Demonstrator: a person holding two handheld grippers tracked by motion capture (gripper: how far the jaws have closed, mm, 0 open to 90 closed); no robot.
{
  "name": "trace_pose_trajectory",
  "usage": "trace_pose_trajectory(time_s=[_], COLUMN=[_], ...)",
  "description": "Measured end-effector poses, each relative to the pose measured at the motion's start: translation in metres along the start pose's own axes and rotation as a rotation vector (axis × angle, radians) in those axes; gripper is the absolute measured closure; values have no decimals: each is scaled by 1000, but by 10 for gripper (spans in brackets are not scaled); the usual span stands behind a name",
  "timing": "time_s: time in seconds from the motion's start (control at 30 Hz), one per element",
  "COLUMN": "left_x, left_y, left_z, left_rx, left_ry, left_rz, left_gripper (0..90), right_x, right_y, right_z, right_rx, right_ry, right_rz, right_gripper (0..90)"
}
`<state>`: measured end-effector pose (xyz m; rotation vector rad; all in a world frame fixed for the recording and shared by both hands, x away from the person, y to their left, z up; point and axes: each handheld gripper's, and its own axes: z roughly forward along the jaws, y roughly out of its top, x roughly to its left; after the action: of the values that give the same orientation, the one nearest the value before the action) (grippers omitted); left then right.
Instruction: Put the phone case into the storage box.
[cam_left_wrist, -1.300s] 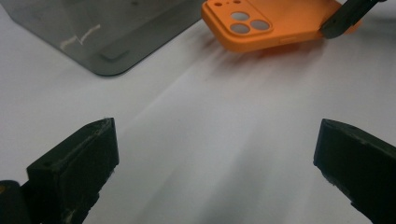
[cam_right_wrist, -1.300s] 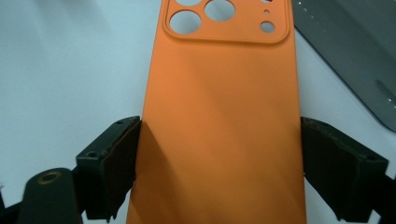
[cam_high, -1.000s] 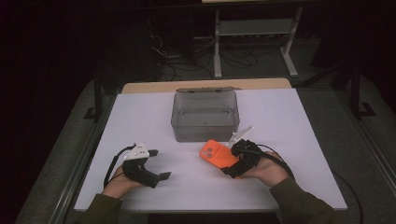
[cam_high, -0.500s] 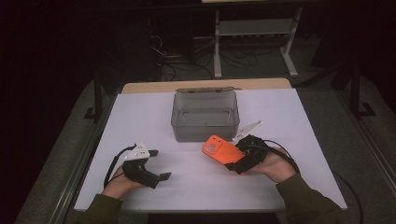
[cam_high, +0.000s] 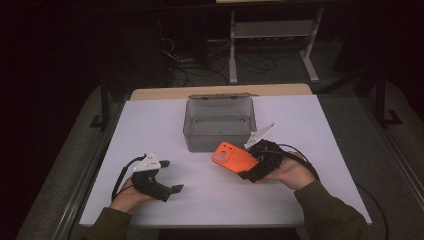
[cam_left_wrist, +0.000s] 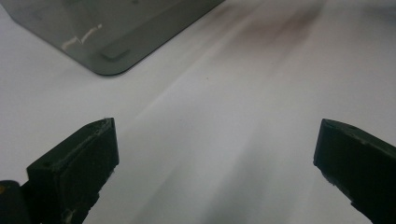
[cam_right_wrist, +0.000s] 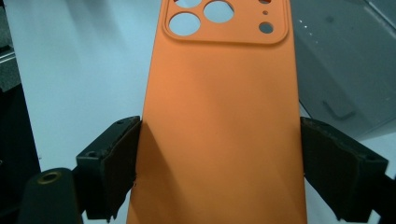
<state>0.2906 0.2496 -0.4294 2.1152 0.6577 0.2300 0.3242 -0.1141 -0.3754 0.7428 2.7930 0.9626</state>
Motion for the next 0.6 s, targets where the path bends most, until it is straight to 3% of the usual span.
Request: trace_pose_trajectory(time_s=[0.6], left_x=[-3], left_y=[5], left_z=[5], left_rx=[-6], left_ry=[7], left_rz=[31], left_gripper=[0], right_x=[0], right_y=[0], right_z=[1], right_rx=[0], right_ry=[-4], right_rz=[6], right_gripper=[153])
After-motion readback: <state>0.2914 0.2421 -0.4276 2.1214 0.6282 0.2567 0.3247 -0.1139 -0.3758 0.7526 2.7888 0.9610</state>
